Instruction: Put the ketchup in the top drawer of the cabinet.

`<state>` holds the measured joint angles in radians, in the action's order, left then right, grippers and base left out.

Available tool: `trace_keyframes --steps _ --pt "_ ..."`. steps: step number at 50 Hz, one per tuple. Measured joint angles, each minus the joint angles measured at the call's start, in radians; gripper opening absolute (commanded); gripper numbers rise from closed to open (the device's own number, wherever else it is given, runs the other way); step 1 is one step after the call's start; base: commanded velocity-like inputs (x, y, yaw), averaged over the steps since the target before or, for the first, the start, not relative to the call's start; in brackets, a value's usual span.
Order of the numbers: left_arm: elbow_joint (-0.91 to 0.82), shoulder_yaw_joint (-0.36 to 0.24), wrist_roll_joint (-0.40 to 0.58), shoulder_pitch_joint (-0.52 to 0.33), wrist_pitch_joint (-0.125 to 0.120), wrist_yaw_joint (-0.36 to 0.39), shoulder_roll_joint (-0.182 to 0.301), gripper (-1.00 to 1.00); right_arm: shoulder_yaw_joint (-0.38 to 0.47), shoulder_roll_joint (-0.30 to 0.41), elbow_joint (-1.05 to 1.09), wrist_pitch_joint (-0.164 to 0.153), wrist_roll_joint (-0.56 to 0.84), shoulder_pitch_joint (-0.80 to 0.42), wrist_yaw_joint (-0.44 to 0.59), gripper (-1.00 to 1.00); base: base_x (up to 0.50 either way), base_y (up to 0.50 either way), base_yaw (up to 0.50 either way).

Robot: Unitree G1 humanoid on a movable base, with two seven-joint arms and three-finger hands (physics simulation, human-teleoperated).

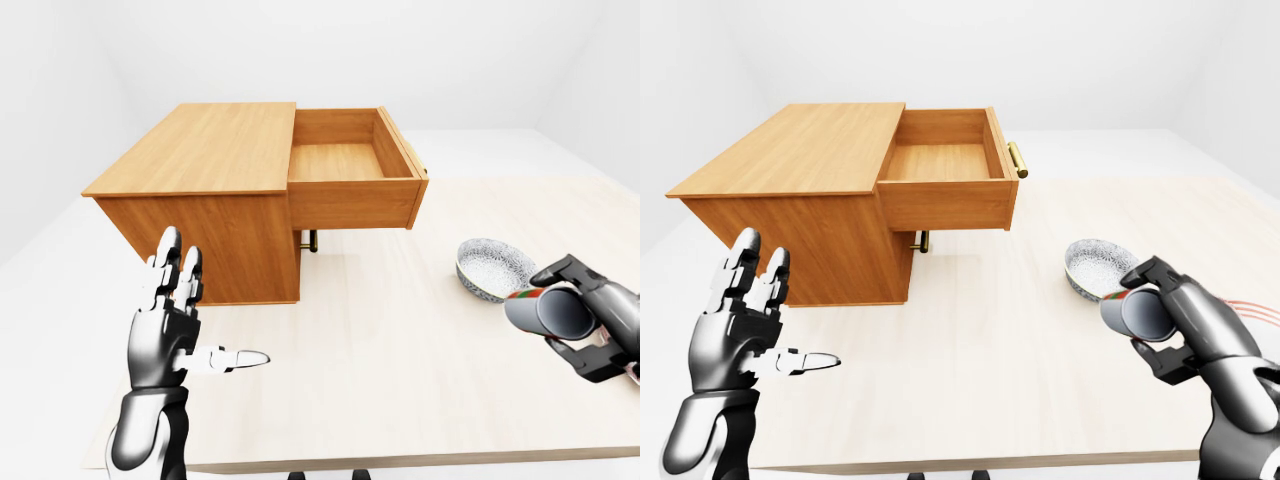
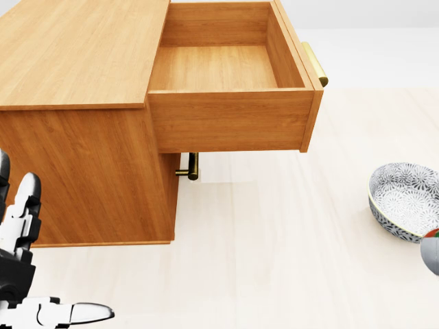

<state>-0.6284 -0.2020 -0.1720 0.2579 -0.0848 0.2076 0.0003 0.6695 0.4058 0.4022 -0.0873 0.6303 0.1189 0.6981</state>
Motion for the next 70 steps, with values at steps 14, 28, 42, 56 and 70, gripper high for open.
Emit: trace_keyframes --steps 14,28,42,56,70 --pt "-0.002 -0.004 -0.003 -0.001 -0.002 0.002 0.0 1.0 -0.127 -0.155 0.315 0.0 0.079 0.021 0.0 -1.0 0.0 0.0 0.0" --pt "-0.006 -0.002 -0.003 0.002 -0.002 0.005 -0.001 1.0 -0.251 -0.297 0.515 0.0 0.126 0.107 0.0 -1.0 0.0 0.0 0.0" --pt "-0.008 -0.002 -0.003 0.002 -0.002 0.006 -0.001 1.0 -0.294 -0.359 0.584 0.0 0.138 0.157 0.0 -1.0 0.0 0.0 0.0" --pt "-0.027 -0.002 -0.003 0.012 -0.002 0.01 -0.004 1.0 -0.329 -0.332 0.581 0.0 0.178 0.091 0.0 -1.0 0.0 0.0 0.0" --pt "-0.069 -0.009 -0.009 0.027 -0.002 0.017 -0.01 1.0 -0.378 -0.116 0.599 0.0 0.423 -0.224 0.0 -1.0 0.0 0.0 0.0"
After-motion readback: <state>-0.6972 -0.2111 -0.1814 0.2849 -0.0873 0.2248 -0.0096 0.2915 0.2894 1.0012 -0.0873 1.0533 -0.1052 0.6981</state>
